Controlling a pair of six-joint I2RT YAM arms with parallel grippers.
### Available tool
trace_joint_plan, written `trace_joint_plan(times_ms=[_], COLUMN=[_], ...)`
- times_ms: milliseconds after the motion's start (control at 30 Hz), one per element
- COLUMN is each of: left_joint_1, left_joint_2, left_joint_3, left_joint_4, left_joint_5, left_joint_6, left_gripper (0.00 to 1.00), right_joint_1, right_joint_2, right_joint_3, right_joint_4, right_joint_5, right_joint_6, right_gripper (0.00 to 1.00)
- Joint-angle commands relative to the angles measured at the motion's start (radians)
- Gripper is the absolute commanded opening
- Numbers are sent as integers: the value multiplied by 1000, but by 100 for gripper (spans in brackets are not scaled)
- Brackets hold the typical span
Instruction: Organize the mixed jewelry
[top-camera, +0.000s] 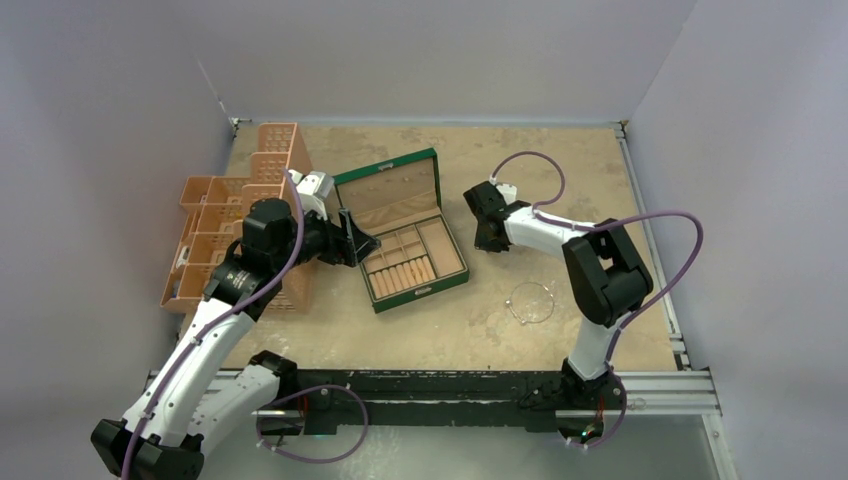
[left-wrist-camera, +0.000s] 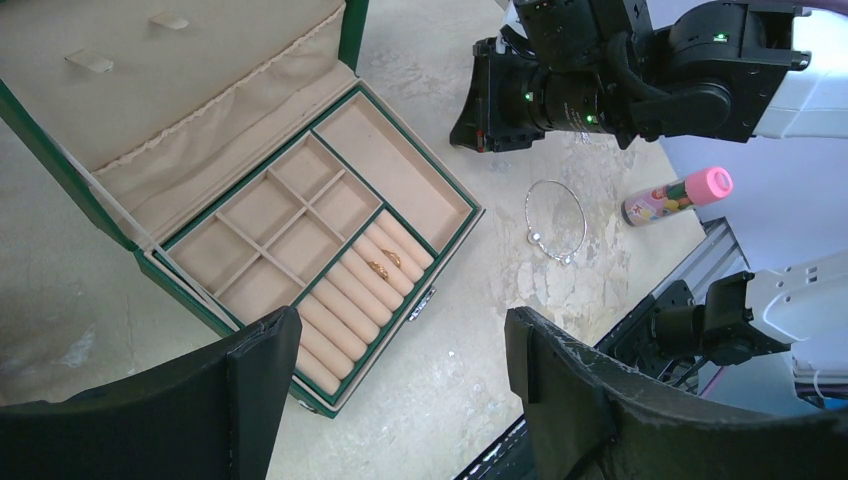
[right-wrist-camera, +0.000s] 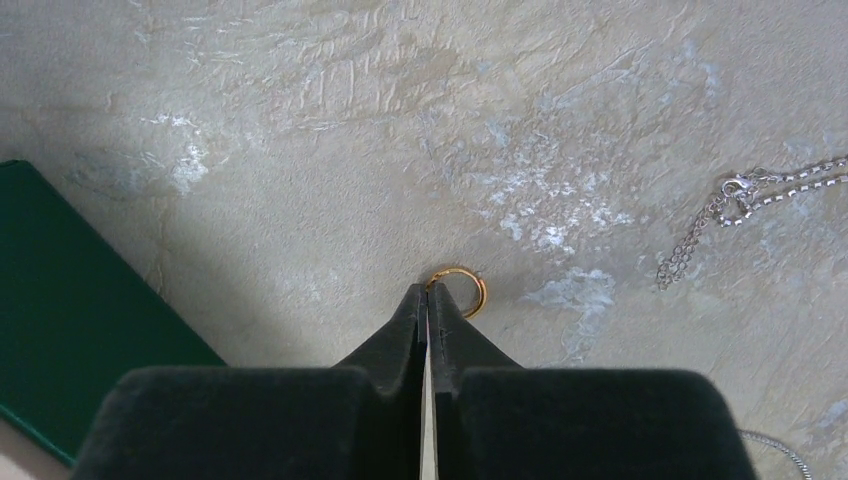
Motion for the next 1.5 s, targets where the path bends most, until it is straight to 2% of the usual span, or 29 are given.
trace_joint_plan(times_ms=[0, 233, 400, 500, 700, 833, 1033, 1100, 1200, 1333, 1467], left_joint_1=[6, 6, 6, 6, 5, 5, 4, -6, -19, -33, -50], left_joint_2=[-15, 0, 14, 27, 39, 84, 196, 229, 259, 302, 376], left_joint_3=[-4, -6, -7, 5, 38, 23, 3, -8, -4, -15, -49], left_joint_4=[45, 52, 89, 128, 219, 385, 676, 800, 875, 985, 1211], left_joint_5=[11, 28, 82, 160, 241, 314, 431, 476, 483, 499, 536], left_joint_6=[0, -7, -52, -131, -434, -626, -886, -984, -1046, -1110, -1264], left_gripper=[75, 75, 75, 75, 75, 75, 75, 76, 78, 79, 80], right_joint_1=[-12, -15, -15, -14, -15, -15, -15, -15, -14, -15, -15], right_joint_2=[-3, -109, -243, -337, -526, -623, -678, -698, -709, -711, -714], right_joint_3=[-1, -15, -30, -43, -80, -121, -179, -214, -255, -258, -264], right_joint_4=[13, 56, 121, 171, 296, 458, 731, 884, 1023, 1085, 1147], right_joint_5=[1, -51, -166, -271, -544, -787, -1063, -1102, -1157, -1188, -1201], right_joint_6=[-2, 5, 11, 14, 29, 94, 261, 334, 442, 499, 553], right_gripper=[0, 0, 0, 0, 0, 0, 0, 0, 0, 0, 0])
